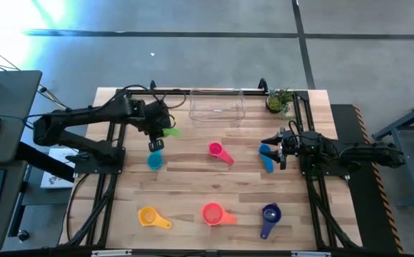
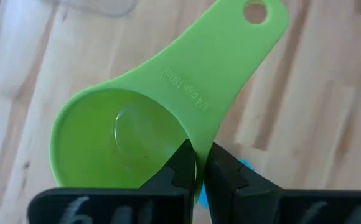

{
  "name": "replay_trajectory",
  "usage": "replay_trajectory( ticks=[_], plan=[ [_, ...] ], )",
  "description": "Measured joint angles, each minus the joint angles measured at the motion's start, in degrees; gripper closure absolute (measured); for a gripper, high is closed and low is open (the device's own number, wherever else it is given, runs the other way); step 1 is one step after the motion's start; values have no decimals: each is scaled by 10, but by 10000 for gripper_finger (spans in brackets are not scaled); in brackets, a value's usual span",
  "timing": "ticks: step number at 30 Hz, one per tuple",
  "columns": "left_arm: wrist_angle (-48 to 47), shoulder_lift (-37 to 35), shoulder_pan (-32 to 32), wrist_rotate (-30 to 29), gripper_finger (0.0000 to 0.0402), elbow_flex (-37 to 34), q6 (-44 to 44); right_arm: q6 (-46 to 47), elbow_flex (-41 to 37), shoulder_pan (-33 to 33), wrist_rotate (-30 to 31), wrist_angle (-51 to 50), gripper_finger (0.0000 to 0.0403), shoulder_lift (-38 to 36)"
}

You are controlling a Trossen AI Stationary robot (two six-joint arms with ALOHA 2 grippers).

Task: Nest measuring cups in basket
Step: Stack the green measuring cup on the orange measuring cup

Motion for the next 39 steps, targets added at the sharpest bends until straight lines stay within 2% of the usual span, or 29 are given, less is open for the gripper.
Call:
replay_trajectory(
  ticks=[13, 23, 31, 39],
  plan=[
    [0, 11, -203, -35, 390, 61, -151, 0, 0, 0, 0, 0, 137, 0],
    [6, 70, -341, -68, 389, 99, -265, 0, 0, 0, 0, 0, 137, 0],
    [13, 151, -408, -102, 389, 161, -300, 0, 0, 0, 0, 0, 137, 0],
    [46, 246, -437, -138, 389, 241, -302, 0, 0, 0, 0, 0, 137, 0]
  ],
)
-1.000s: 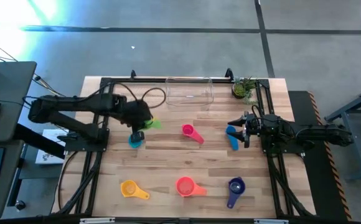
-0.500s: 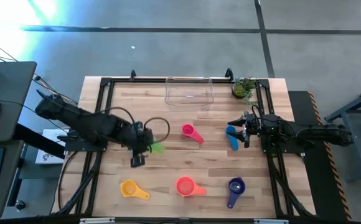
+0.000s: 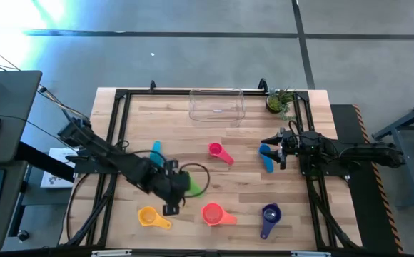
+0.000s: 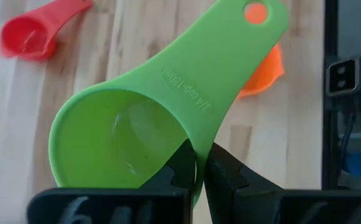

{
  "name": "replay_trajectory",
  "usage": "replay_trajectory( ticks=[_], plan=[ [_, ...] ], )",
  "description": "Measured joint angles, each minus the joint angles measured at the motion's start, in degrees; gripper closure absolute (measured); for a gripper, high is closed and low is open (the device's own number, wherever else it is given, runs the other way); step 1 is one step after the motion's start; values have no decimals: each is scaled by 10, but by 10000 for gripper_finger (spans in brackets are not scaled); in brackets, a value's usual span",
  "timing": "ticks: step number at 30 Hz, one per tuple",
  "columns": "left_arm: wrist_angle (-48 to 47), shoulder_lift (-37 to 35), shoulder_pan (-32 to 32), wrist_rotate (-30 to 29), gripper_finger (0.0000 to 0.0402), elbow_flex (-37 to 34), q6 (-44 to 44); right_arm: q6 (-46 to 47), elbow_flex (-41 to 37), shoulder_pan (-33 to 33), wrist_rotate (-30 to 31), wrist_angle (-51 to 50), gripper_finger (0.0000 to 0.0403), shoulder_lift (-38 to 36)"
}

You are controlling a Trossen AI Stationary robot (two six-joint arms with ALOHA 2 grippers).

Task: Nest measuring cups in basket
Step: Stack the green measuring cup on the orange measuring cup

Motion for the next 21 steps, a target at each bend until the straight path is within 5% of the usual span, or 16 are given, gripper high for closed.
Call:
replay_trajectory(
  ticks=[11, 21],
  plan=[
    [2, 126, -2, 2, 389, 131, -48, 0, 0, 0, 0, 0, 137, 0],
    [10, 193, -3, 17, 389, 175, -115, 0, 0, 0, 0, 0, 137, 0]
  ],
)
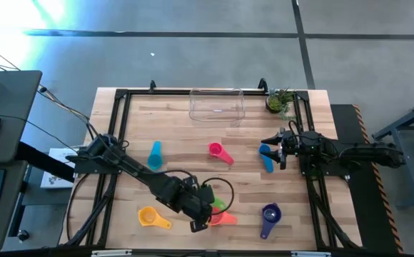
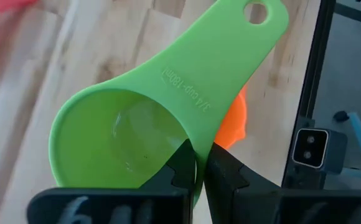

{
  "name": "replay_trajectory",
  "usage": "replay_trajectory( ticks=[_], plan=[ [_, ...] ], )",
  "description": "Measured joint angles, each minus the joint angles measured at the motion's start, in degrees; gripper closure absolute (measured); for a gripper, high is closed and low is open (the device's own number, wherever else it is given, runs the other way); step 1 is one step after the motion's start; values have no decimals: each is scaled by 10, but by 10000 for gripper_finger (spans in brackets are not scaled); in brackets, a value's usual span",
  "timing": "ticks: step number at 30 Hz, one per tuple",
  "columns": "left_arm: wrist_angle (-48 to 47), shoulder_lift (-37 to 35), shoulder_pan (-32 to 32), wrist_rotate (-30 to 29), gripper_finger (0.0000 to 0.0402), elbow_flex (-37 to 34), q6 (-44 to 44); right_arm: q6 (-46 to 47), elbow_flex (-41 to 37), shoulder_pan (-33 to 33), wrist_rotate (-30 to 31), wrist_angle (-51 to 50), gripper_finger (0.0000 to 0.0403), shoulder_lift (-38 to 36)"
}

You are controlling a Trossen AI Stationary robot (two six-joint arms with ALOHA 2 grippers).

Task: Nest measuring cups in basket
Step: Stack the green measuring cup on the orange measuring cup

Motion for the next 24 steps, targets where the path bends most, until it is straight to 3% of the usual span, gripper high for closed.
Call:
replay_trajectory(
  ticks=[24],
  plan=[
    [117, 26, -33, 3, 389, 5, 26, 0, 0, 0, 0, 0, 137, 0]
  ],
)
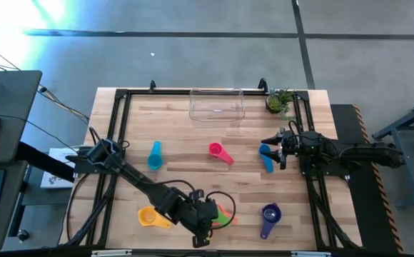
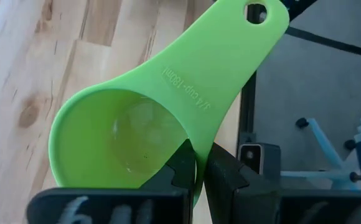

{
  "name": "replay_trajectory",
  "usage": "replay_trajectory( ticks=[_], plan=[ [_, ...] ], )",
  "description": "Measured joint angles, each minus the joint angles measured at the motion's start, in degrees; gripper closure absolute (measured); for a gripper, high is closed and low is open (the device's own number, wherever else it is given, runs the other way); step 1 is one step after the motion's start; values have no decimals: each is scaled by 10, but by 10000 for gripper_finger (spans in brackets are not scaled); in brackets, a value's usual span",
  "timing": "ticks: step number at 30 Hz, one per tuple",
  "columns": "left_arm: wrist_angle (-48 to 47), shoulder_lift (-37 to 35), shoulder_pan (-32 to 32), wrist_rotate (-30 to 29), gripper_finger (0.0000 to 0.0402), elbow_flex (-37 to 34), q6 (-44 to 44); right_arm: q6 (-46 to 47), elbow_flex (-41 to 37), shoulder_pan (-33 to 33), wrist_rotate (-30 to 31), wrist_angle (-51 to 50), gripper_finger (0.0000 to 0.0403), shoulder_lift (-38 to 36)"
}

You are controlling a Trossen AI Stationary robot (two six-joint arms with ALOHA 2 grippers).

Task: Nest measuring cups in basket
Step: Stack the green measuring cup on the orange measuring cup

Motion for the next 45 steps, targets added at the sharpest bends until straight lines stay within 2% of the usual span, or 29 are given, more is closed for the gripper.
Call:
replay_trajectory(
  ticks=[6, 20, 38, 45],
  plan=[
    [4, 22, -2, 19, 389, 0, 1, 0, 0, 0, 0, 0, 137, 2],
    [23, 56, 11, 16, 389, -1, 15, 0, 0, 0, 0, 0, 137, 7],
    [19, 73, 28, 43, 389, -1, 15, 0, 0, 0, 0, 0, 137, 11],
    [18, 73, 31, 43, 360, -1, 16, 0, 0, 0, 0, 0, 137, 11]
  ],
)
